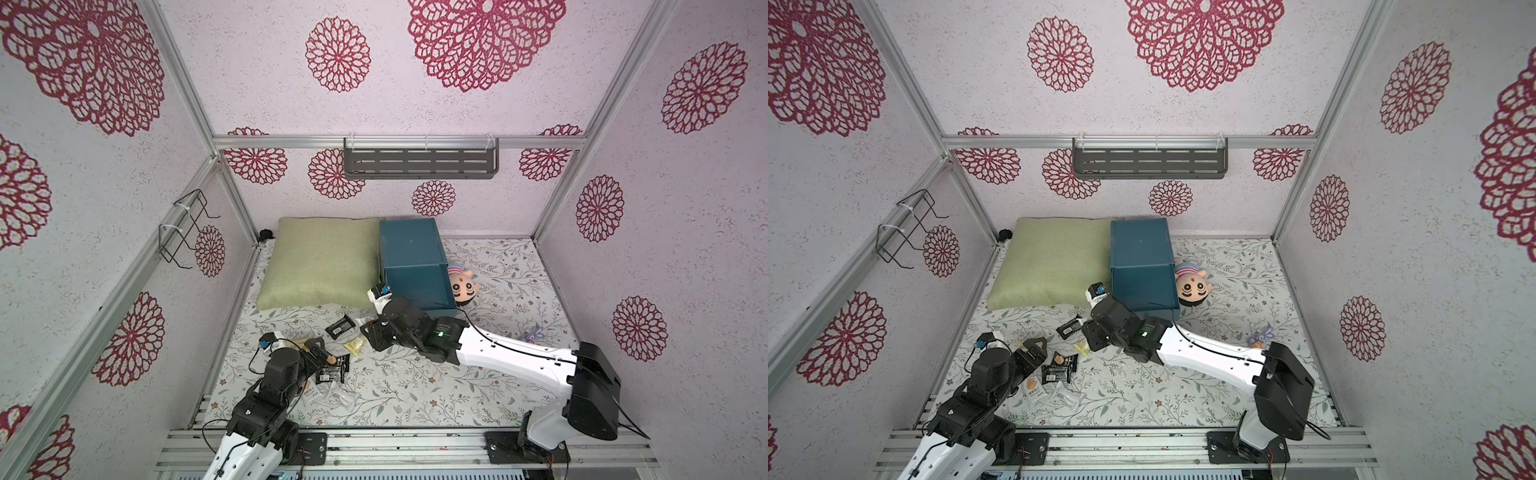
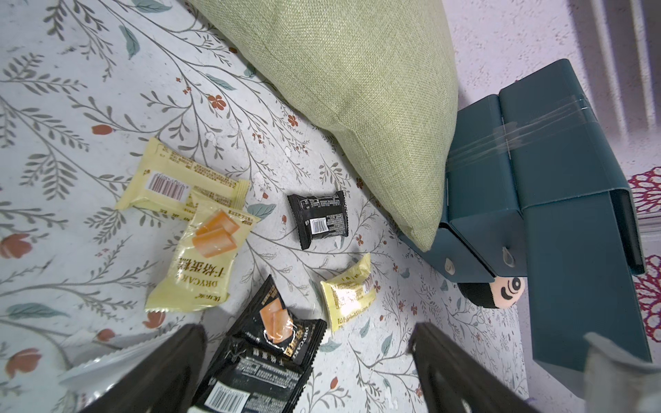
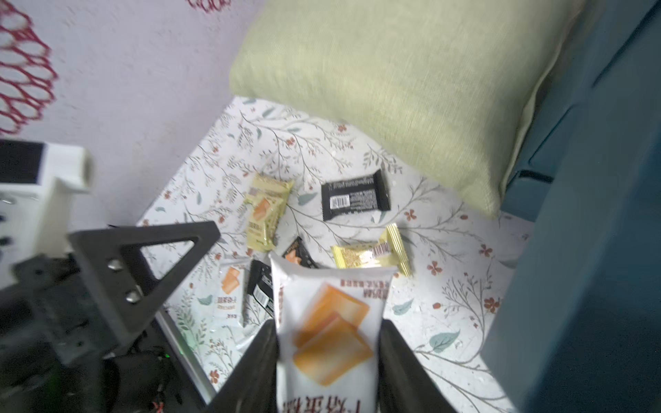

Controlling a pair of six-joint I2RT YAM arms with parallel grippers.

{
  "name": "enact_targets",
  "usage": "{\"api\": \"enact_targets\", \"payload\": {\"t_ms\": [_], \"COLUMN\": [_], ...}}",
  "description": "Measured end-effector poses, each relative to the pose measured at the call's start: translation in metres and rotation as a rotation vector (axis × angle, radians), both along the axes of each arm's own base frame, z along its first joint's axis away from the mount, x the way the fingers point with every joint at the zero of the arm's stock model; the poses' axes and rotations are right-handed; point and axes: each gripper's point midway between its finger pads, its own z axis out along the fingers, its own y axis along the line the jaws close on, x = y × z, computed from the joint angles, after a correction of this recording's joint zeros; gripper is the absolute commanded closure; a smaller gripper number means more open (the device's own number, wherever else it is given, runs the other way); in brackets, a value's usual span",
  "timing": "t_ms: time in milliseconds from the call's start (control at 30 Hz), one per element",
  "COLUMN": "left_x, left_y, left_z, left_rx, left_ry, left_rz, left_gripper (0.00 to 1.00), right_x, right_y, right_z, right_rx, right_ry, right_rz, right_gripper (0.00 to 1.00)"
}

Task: Place the cookies into the drawer by color
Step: Place the cookie in the drawer, then pick up the cookie at the center of the board.

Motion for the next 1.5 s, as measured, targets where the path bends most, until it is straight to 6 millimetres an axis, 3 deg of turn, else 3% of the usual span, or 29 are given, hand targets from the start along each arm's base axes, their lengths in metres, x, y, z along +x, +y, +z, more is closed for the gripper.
{"api": "enact_targets", "payload": {"t_ms": [233, 400, 567, 733, 867, 967, 1067, 1200, 1333, 1500], "left_x": [0.000, 0.003, 0.005, 0.007, 0.008, 0.010, 0.007, 0.001, -0.006, -0.013], "left_y": [-0.001, -0.009, -0.017, -0.027, -0.032, -0.035, -0.038, -0.045, -0.051, -0.050], "left_z": [0.000, -0.004, -0.012, -0.019, -0.011, 0.000, 0.008, 0.006, 0.005, 0.018], "left_rx": [-0.008, -0.037, -0.048, -0.061, -0.068, -0.074, -0.078, -0.079, -0.035, 0.025], "left_ry": [0.002, 0.011, 0.050, 0.102, 0.113, 0.103, 0.109, 0.153, 0.213, 0.255], "left_rz": [-0.002, -0.023, -0.057, -0.097, -0.113, -0.125, -0.138, -0.155, -0.172, -0.139], "left_gripper": [0.03, 0.03, 0.03, 0.03, 0.03, 0.03, 0.03, 0.03, 0.03, 0.02], "right_x": [0.036, 0.070, 0.102, 0.118, 0.124, 0.124, 0.123, 0.124, 0.114, 0.088], "right_y": [-0.044, -0.086, -0.125, -0.140, -0.137, -0.135, -0.135, -0.134, -0.142, -0.165], "right_z": [0.058, 0.081, 0.074, 0.047, 0.018, -0.001, -0.005, 0.014, 0.040, 0.074], "right_rx": [0.133, 0.166, 0.117, 0.033, -0.045, -0.092, -0.120, -0.114, -0.085, -0.032], "right_ry": [-0.051, -0.099, -0.107, -0.081, -0.047, -0.012, -0.004, -0.038, -0.090, -0.171], "right_rz": [-0.084, -0.184, -0.278, -0.302, -0.276, -0.252, -0.236, -0.220, -0.215, -0.228], "right_gripper": [0.56, 0.57, 0.57, 0.56, 0.39, 0.33, 0.28, 0.20, 0.02, 0.01]}}
